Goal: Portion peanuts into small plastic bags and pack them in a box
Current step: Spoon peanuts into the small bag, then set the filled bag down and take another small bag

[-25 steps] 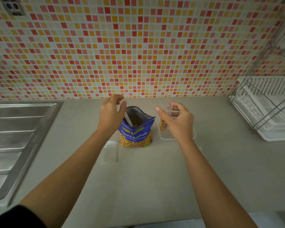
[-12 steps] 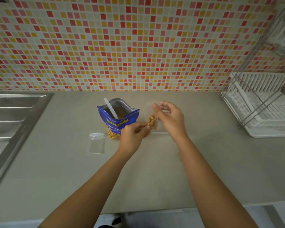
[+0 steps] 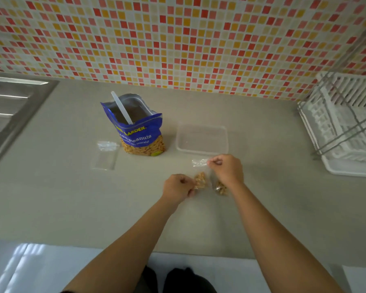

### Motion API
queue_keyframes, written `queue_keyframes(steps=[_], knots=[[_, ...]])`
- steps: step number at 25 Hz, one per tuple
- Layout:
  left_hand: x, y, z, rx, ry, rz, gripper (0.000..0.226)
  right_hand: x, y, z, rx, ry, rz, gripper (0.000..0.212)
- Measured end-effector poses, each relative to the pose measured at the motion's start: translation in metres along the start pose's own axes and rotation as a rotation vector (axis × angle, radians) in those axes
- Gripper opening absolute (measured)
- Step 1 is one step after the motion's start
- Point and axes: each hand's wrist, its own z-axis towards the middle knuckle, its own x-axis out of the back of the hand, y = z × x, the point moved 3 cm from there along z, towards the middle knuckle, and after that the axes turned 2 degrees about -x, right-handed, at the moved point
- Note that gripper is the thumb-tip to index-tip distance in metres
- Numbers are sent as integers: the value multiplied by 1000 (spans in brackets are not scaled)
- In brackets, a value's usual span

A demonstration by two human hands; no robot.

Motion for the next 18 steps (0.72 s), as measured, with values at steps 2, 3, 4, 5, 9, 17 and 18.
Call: queue_keyframes(steps=[2,3,4,5,9,17,18], knots=[[-10,0,3,-71,68,191,15,-7,10,4,-8,37,-77,14],[-13,0,4,-105,99,271,14,-11,15,7,-3,48,-111,14],[-16,-1,6,-132,122,340,14,-14,19,8,0,52,-143,14],[-18,-1,7,-157,135,396,15,-17,21,8,1,54,-175,14],[-20,1,5,-182,124,607,42,-18,20,5,54,114,-251,20],[99,1,4,-194,304,608,34,-46,-49,-27,160,136,-89,19],[117,-1,5,-185,325,606,32,-63,-61,-32,195,93,-82,18]])
